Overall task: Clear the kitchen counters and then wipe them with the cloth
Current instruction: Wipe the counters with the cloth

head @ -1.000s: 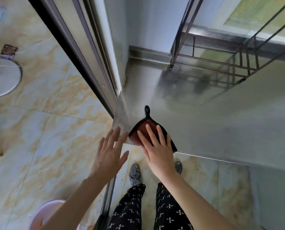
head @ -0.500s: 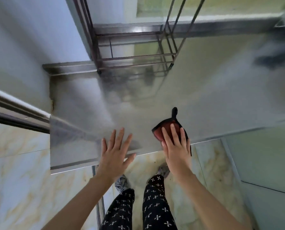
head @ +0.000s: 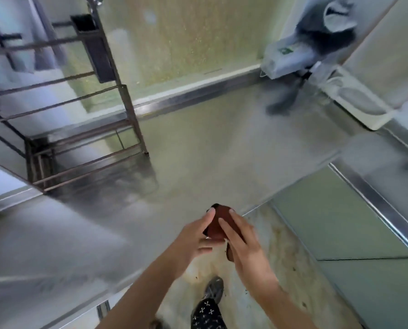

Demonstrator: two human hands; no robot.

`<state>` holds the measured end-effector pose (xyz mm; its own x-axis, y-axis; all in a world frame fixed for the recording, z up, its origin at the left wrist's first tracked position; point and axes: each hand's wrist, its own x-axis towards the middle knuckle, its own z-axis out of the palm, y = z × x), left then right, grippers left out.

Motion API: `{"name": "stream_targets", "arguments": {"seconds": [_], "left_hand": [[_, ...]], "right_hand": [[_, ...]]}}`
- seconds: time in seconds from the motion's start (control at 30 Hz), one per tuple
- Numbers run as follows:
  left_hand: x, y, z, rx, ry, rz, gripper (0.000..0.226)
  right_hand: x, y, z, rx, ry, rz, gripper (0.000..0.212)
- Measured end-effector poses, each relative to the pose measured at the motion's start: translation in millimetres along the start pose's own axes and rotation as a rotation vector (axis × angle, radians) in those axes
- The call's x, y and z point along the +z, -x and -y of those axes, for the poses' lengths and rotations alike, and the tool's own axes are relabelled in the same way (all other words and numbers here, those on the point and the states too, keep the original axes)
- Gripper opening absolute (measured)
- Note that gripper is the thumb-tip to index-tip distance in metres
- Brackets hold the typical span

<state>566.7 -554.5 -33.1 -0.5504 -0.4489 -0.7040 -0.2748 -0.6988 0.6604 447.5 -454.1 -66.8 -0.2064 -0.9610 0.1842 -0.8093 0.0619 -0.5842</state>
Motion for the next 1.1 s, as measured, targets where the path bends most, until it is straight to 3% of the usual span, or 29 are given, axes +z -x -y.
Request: {"name": "stream_targets", "arguments": {"seconds": [0.1, 0.2, 0.3, 0.37, 0.4, 0.47, 0.53, 0.63, 0.7, 0.83, 0.93, 1.1], "left_hand": [[46.3, -8.6, -26.9, 0.135, -0.029, 0.073, 0.027], [87.2, -19.6, -40.7, 0.182, -0.056, 0.091, 0.027], [130.1, -29.1, -50.3, 0.162, -0.056, 0.174, 0.036], [161.2, -36.2, -54.1, 0.125, -0.043, 0.245, 0.036], [176.8, -40.6, -54.1, 0.096, -0.041, 0.282, 0.037], [207.3, -50.9, -52.0, 0.041, -0.067, 0.324, 0.042], [232.9, -62.4, -47.7, 0.013, -0.152, 0.361, 0.037], [271.5, -78.8, -42.8, 0.033, -0.401, 0.489, 0.025], [300.2, -88.9, -37.1, 0.115, -0.574, 0.574, 0.019], [372.5, -94.0, -8.3, 0.155, -0.87, 0.86, 0.023], [432.8, -80.0, 26.3, 0.113, -1.039, 1.048, 0.03], [551.1, -41.8, 92.1, 0.122, -1.133, 1.237, 0.044]], "right_hand": [[-33.1, 4.9, -14.2, -0.06, -0.038, -0.061, 0.052], [-71.3, 13.9, -24.4, 0.091, -0.289, -0.19, 0.038], [-107.7, 22.1, -38.1, 0.602, -0.673, -0.477, 0.043], [-127.0, 25.8, -59.4, 0.987, -0.958, -0.466, 0.063], [-133.7, 31.0, -71.6, 1.096, -1.178, -0.427, 0.07], [-148.5, 43.8, -87.7, 1.105, -1.582, -0.461, 0.071], [-163.8, 63.0, -96.8, 0.953, -1.754, -0.658, 0.062], [-182.3, 97.6, -107.4, 0.78, -1.659, -0.904, 0.053], [-191.4, 123.6, -113.9, 0.88, -1.531, -1.082, 0.055], [-213.4, 172.9, -121.6, 1.221, -1.14, -1.446, 0.017], [-235.0, 220.6, -131.4, 1.431, -0.92, -1.68, 0.023], [-290.1, 319.9, -153.3, 1.409, -0.783, -1.927, 0.018]]}}
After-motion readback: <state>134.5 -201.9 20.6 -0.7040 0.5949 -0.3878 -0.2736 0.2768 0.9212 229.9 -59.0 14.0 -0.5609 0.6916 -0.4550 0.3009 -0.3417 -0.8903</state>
